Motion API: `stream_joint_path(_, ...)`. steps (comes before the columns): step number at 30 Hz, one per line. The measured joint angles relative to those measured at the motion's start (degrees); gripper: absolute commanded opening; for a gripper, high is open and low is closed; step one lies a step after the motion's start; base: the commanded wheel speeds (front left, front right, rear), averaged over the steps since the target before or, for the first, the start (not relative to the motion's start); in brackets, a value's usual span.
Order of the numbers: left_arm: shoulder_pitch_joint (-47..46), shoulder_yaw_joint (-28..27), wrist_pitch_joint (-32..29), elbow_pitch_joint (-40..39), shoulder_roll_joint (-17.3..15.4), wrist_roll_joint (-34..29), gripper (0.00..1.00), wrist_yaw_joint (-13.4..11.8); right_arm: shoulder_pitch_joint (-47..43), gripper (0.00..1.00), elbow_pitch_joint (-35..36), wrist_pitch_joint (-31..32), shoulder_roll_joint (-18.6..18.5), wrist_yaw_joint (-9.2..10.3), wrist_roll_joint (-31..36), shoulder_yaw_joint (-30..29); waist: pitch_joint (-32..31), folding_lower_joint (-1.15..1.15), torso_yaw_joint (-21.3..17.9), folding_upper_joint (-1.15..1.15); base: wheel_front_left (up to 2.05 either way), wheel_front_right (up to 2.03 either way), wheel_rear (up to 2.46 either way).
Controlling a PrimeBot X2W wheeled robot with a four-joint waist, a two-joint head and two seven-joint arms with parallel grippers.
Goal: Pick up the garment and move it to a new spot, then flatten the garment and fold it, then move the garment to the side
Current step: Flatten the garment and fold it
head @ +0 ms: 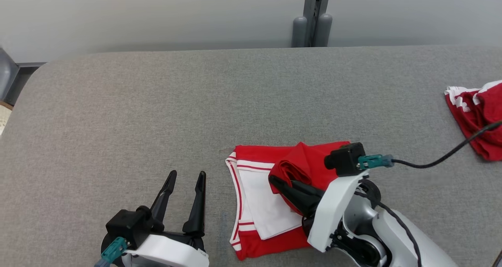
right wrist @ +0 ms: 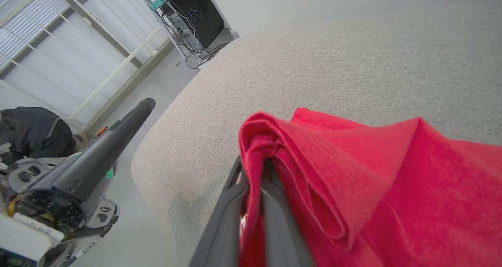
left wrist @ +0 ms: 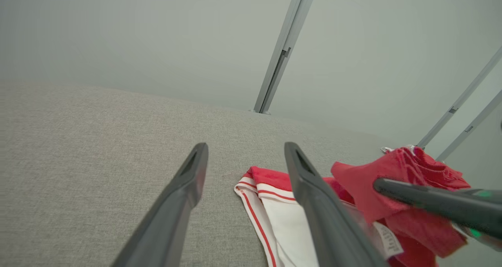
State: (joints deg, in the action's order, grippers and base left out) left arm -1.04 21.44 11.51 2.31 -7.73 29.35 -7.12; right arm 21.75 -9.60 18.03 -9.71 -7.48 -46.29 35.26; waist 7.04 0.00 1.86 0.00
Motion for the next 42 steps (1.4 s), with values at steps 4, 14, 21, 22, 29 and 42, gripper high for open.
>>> stream_joint_path(4, -0.4, 0.5, 0.2, 0.5, 0.4, 0.0, 1.0, 0.1, 2.0, 0.0, -5.2, -0.6, 2.1, 0.0, 0.9, 1.5, -0.2, 0.0, 1.3, 0.0, 0.0, 0.0, 0.0)
stream_joint_path(14, -0.4, 1.3, 0.6, 1.7, 0.9, 0.5, 1.0, 0.5, 7.2, 1.0, -18.2, -1.3, 5.9, 0.0, 4.9, 4.8, -1.3, 0.0, 3.5, 0.0, 0.0, 0.0, 0.0)
stream_joint_path(21, -0.4, 1.8, 0.8, 2.1, 1.0, 0.8, 1.0, 0.6, 10.0, 1.0, -22.7, -3.4, 6.7, 0.0, 4.9, 7.8, -1.7, 0.0, 4.3, 0.0, 0.0, 0.0, 0.0)
stream_joint_path(22, -0.4, 1.9, 0.8, 2.1, 1.0, 0.8, 1.0, 0.6, 10.2, 1.0, -22.5, -4.0, 6.7, -0.01, 4.0, 8.4, -1.8, 0.0, 4.4, 0.0, 0.0, 0.0, 0.0)
stream_joint_path(29, -0.4, 2.0, 0.9, 2.1, 0.9, 0.9, 1.0, 0.4, 12.0, 1.0, -22.9, -9.2, 7.0, -0.01, 3.4, 9.8, -2.0, 0.0, 4.0, 0.0, 0.0, 0.0, 0.0)
stream_joint_path(42, -1.1, 2.1, 0.9, 2.2, -0.3, 0.1, 1.0, -0.3, 12.2, 1.0, -26.1, -27.5, 3.6, -0.01, 15.6, -2.7, -1.7, 0.0, 0.3, 0.0, 0.0, 0.0, 0.0)
